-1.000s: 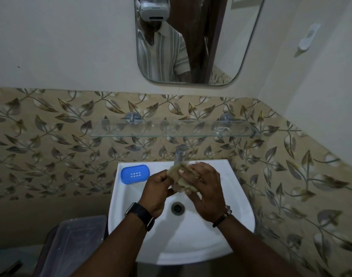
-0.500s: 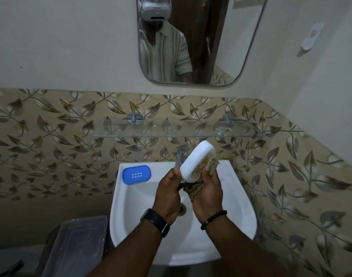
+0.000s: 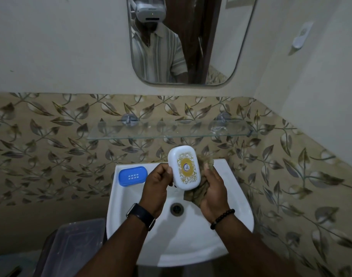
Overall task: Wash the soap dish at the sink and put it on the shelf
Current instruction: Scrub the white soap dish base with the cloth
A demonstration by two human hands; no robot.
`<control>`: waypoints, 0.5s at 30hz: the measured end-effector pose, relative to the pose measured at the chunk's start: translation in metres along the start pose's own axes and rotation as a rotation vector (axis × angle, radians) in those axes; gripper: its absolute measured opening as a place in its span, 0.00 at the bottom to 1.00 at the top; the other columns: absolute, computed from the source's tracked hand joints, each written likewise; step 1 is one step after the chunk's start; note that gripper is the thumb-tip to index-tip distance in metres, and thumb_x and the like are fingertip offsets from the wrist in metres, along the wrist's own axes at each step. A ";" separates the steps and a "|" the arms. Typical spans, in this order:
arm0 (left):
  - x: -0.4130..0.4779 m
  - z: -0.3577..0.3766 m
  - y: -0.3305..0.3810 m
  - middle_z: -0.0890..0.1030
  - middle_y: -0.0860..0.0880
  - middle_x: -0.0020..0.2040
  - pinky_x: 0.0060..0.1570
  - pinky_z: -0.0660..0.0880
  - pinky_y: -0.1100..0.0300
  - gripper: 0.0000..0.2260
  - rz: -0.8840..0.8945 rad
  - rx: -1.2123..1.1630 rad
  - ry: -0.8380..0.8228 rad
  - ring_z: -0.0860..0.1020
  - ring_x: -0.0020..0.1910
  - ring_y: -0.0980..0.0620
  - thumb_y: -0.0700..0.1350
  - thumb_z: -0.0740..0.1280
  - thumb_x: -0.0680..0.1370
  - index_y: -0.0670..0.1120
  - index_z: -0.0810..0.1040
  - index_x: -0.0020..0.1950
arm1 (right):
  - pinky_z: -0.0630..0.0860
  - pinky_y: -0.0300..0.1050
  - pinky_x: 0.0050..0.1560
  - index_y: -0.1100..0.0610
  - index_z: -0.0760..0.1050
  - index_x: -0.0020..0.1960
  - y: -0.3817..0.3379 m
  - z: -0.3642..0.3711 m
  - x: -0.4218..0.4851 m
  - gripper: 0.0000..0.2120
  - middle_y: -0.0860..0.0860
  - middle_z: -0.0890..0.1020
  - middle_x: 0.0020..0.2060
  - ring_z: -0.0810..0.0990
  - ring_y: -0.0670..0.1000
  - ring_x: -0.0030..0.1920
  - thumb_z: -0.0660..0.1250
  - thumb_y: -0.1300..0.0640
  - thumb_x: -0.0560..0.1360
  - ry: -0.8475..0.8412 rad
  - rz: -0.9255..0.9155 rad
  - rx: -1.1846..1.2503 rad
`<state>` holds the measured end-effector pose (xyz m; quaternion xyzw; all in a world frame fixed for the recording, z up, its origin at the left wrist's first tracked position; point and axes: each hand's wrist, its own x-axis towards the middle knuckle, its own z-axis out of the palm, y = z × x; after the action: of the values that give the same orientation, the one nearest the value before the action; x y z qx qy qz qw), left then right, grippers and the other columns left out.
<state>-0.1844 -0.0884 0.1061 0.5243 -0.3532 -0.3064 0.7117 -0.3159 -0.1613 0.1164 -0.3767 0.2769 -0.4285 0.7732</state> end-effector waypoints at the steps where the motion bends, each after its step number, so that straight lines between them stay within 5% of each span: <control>1: -0.002 0.001 -0.002 0.76 0.50 0.35 0.36 0.73 0.66 0.11 0.012 -0.020 0.014 0.71 0.34 0.57 0.43 0.64 0.82 0.43 0.76 0.41 | 0.76 0.67 0.61 0.59 0.78 0.65 0.000 0.002 -0.001 0.21 0.61 0.83 0.61 0.82 0.63 0.61 0.67 0.48 0.77 -0.006 -0.011 -0.018; 4: -0.008 0.002 -0.008 0.78 0.51 0.37 0.37 0.74 0.65 0.15 0.016 -0.040 -0.010 0.72 0.36 0.56 0.51 0.65 0.79 0.39 0.78 0.47 | 0.80 0.65 0.57 0.58 0.78 0.64 -0.002 -0.002 -0.003 0.19 0.60 0.83 0.60 0.82 0.62 0.59 0.69 0.52 0.75 -0.041 -0.022 -0.085; 8: -0.004 -0.009 0.000 0.81 0.47 0.38 0.37 0.73 0.58 0.15 -0.133 -0.214 0.004 0.73 0.36 0.51 0.55 0.64 0.77 0.47 0.85 0.43 | 0.82 0.48 0.34 0.52 0.81 0.62 -0.019 -0.014 0.003 0.14 0.57 0.85 0.57 0.85 0.61 0.53 0.71 0.54 0.77 -0.174 -0.082 -0.338; 12: 0.004 -0.028 0.011 0.83 0.38 0.43 0.41 0.80 0.55 0.24 -0.280 -0.096 -0.181 0.79 0.40 0.46 0.59 0.70 0.72 0.36 0.84 0.48 | 0.82 0.62 0.41 0.49 0.84 0.57 -0.037 -0.025 0.013 0.09 0.52 0.86 0.54 0.85 0.58 0.54 0.70 0.57 0.78 -0.239 -0.163 -0.619; 15: 0.002 -0.021 0.014 0.85 0.41 0.45 0.48 0.82 0.53 0.13 -0.297 -0.198 -0.230 0.84 0.46 0.47 0.51 0.72 0.73 0.41 0.83 0.46 | 0.81 0.49 0.38 0.49 0.84 0.53 -0.032 -0.023 0.020 0.06 0.52 0.87 0.48 0.86 0.57 0.50 0.69 0.54 0.79 -0.103 -0.264 -0.740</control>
<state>-0.1654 -0.0757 0.1154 0.4599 -0.3189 -0.4989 0.6617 -0.3383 -0.1975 0.1274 -0.6834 0.3226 -0.3760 0.5362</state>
